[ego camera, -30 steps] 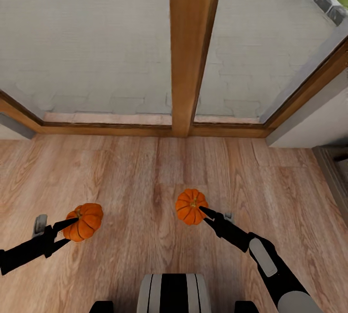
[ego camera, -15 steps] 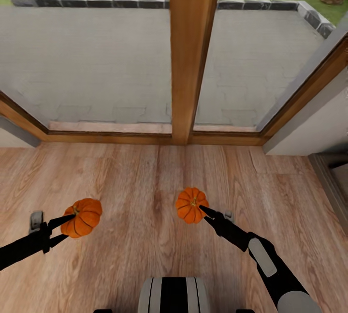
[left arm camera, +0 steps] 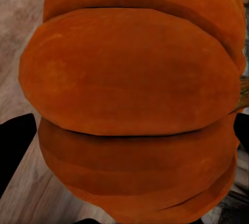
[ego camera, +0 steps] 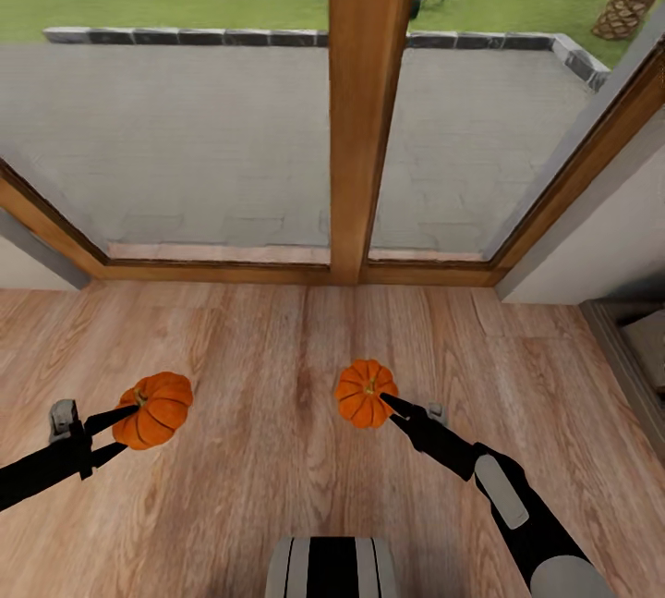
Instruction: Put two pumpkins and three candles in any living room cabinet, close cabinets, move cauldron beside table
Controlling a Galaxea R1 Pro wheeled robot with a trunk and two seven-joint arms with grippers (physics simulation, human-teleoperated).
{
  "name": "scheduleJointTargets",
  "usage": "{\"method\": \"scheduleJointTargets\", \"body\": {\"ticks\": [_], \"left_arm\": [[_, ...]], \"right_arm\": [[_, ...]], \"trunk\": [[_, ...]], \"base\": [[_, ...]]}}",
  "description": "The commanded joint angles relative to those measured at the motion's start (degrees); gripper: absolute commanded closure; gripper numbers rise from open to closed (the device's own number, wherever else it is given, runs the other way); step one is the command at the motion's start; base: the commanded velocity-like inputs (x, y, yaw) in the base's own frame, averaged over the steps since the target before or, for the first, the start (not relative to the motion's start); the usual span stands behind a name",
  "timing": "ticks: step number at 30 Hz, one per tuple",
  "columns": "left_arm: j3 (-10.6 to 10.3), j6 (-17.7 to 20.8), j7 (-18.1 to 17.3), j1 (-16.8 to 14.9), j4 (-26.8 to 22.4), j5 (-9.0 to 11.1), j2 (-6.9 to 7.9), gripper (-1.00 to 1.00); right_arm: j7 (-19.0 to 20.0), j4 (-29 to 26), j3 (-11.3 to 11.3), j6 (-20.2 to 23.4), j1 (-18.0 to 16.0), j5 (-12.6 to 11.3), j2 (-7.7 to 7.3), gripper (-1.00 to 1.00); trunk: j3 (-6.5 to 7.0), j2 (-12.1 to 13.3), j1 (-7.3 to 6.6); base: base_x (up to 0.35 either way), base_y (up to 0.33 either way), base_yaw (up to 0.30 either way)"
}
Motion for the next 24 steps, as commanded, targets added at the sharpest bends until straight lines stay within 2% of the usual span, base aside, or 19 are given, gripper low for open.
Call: {"method": "scheduleJointTargets", "body": {"ticks": [1,4,8,11,24], "left_arm": [[0.0,-0.05,0.18,0.0,-0.01,-0.11,0.0,1.0],[-0.17,-0.05,0.17,0.0,-0.02,-0.12,0.0,1.0],[-3.07,-0.12,0.17,0.0,-0.02,-0.18,0.06,1.0],[-4.05,-0.13,0.17,0.0,-0.01,-0.19,0.08,1.0],[-4.4,-0.14,0.2,0.0,0.07,-0.28,0.12,1.0]], "right_arm": [[0.01,0.01,0.02,0.1,0.01,-0.02,-0.03,1.0],[-0.22,0.0,0.0,1.18,-0.01,0.1,-0.12,1.0],[-3.39,-0.03,0.0,3.01,-0.15,0.22,-0.45,1.0],[-5.77,-0.18,0.03,3.33,-0.21,0.24,-0.34,1.0],[-6.44,-0.4,0.07,2.93,-0.14,0.24,-0.23,1.0]], "trunk": [[0.23,0.02,-0.02],[0.89,0.06,-0.1],[1.78,0.11,-0.2],[2.44,0.15,-0.28],[5.32,0.32,-0.62]], "base": [[-0.007,0.001,0.0],[-0.003,0.001,0.0],[0.0,0.0,0.0],[0.0,0.0,0.0],[-0.064,0.007,0.0]]}}
